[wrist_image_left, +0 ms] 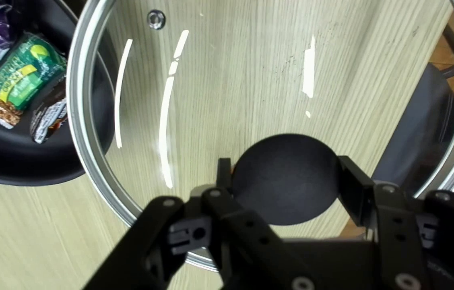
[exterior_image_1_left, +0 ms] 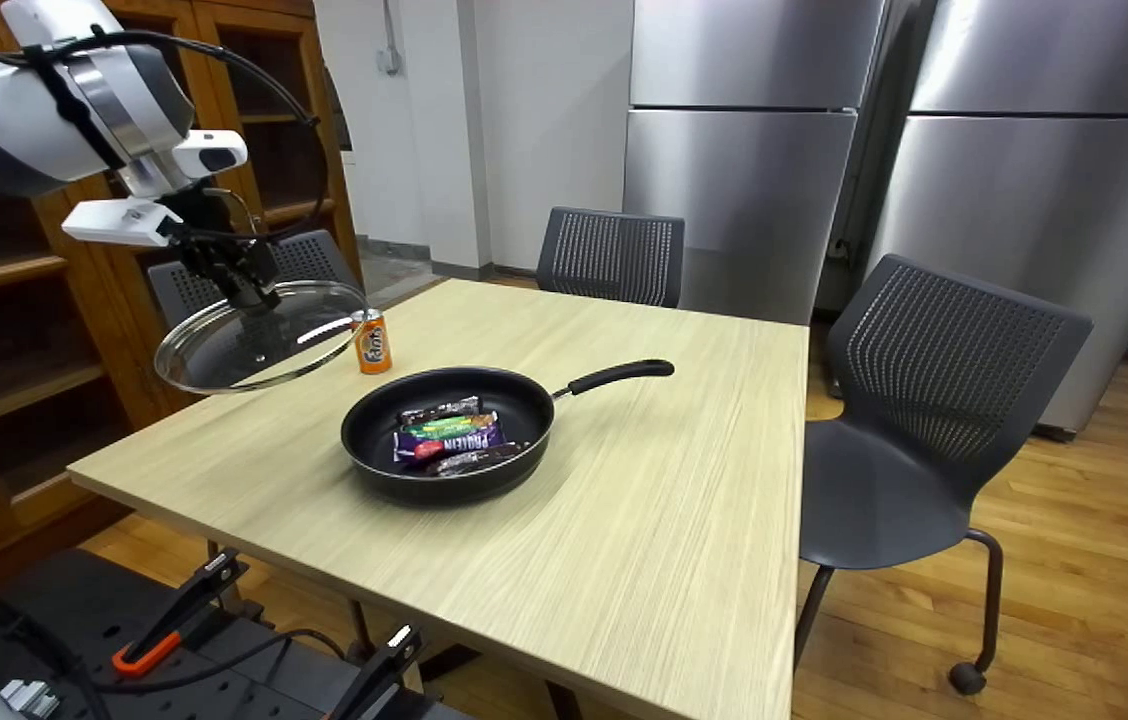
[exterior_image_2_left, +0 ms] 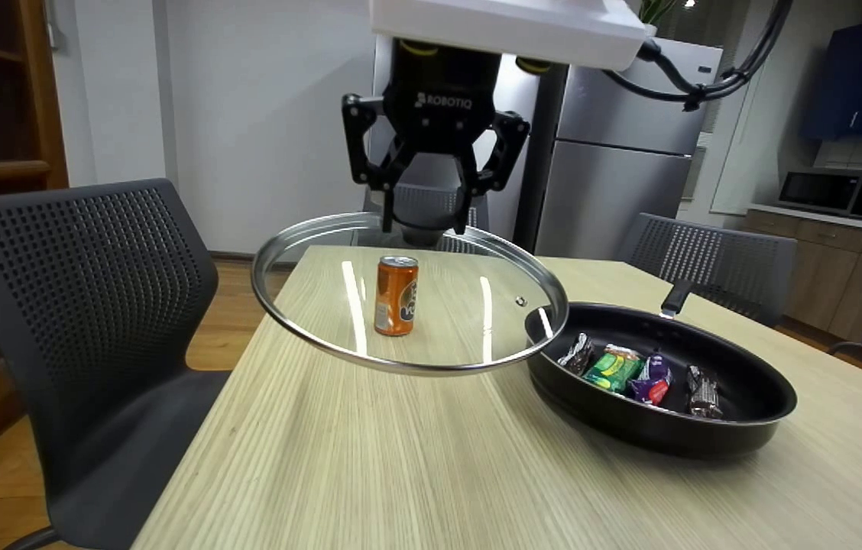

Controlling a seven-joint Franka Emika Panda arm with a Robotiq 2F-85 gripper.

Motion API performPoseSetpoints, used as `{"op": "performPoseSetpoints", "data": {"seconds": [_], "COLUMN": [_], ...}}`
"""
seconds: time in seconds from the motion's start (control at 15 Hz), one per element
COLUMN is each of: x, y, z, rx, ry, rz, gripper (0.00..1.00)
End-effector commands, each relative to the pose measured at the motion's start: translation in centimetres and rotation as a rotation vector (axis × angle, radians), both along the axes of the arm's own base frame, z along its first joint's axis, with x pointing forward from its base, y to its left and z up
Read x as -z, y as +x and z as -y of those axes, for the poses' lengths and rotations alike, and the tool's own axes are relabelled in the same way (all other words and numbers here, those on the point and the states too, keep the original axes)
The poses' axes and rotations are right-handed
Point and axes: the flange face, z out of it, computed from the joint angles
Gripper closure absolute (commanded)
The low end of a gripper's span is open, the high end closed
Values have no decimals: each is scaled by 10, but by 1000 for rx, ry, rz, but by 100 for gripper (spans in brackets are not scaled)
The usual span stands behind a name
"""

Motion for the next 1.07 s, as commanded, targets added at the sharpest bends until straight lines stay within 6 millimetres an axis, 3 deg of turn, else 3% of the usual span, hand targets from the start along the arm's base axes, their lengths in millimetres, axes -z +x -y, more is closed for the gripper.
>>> {"op": "performPoseSetpoints", "data": {"seconds": [0.0, 1.0], "x": [-27, -27], "y": [-6, -11], "z": [17, 92], "rx": [51, 262], "ry": [4, 27], "rz": [35, 32], "gripper": [61, 61]}}
